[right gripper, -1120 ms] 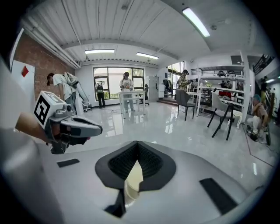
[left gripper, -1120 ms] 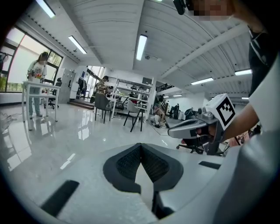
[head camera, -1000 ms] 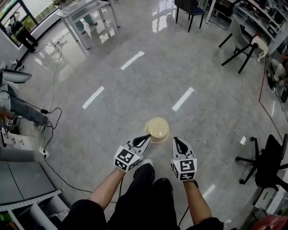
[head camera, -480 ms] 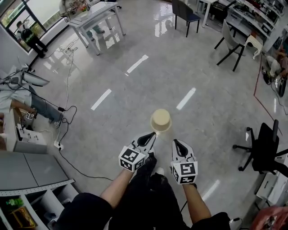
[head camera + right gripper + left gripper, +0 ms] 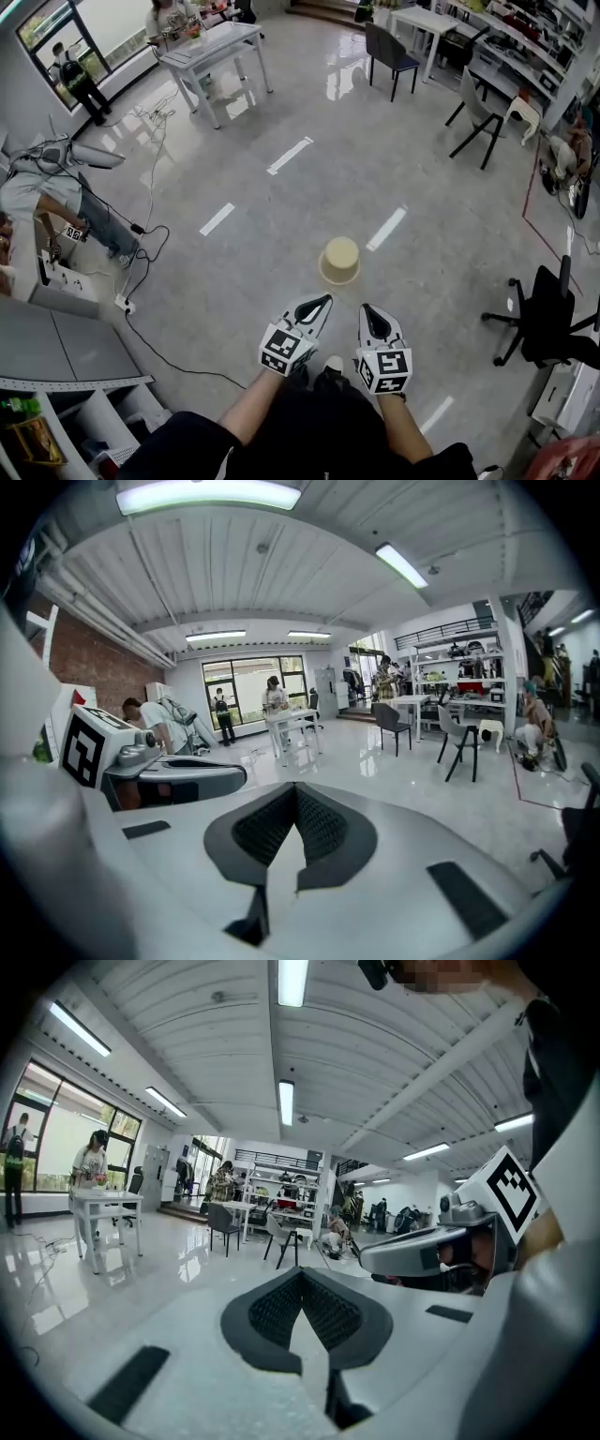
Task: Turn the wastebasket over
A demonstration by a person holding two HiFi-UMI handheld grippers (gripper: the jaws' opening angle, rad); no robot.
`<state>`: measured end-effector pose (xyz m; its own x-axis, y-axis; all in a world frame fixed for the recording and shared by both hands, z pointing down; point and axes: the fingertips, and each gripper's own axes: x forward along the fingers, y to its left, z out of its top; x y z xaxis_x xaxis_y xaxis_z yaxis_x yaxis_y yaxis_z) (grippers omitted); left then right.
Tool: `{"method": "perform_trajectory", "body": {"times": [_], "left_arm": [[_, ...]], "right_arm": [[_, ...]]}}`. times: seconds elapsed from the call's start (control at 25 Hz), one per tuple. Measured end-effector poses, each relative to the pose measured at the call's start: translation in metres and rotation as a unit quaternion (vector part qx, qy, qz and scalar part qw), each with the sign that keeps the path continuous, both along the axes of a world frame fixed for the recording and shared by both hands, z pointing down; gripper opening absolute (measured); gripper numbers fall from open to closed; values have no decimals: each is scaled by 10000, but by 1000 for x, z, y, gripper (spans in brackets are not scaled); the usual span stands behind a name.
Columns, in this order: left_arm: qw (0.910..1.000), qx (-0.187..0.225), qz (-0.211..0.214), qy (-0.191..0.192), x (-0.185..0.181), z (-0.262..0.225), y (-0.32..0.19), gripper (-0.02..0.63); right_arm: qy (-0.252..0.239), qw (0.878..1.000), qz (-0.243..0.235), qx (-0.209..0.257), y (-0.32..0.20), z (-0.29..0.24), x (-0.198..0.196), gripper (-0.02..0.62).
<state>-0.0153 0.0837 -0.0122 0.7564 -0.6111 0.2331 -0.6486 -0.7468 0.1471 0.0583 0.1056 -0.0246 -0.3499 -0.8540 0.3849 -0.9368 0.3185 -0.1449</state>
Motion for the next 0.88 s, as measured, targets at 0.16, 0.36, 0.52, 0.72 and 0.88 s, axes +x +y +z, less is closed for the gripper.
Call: {"method": "perform_trajectory", "body": {"times": [0.16,0.36,0.52,0.72,0.88], "left_arm": [[9999,-31,-121,118,-24,-5,11,6],[9996,26,-167,219,-33,-12,14,7],[9996,-8,-104,252,-27,-14,20,7],[9995,-33,-108,308,-25,-14,18,6],[9988,-144,-208,423,-22,-15,22,7]], "right_arm": [[-46,9998,-135,117,11,-11,-27,9],[-14,9994,-245,256,12,-19,-43,9],[-16,9995,-215,222,16,-20,-38,9],[-20,9997,-147,218,19,-18,-30,9],[-225,9996,-128,149,27,-17,-25,9]]}}
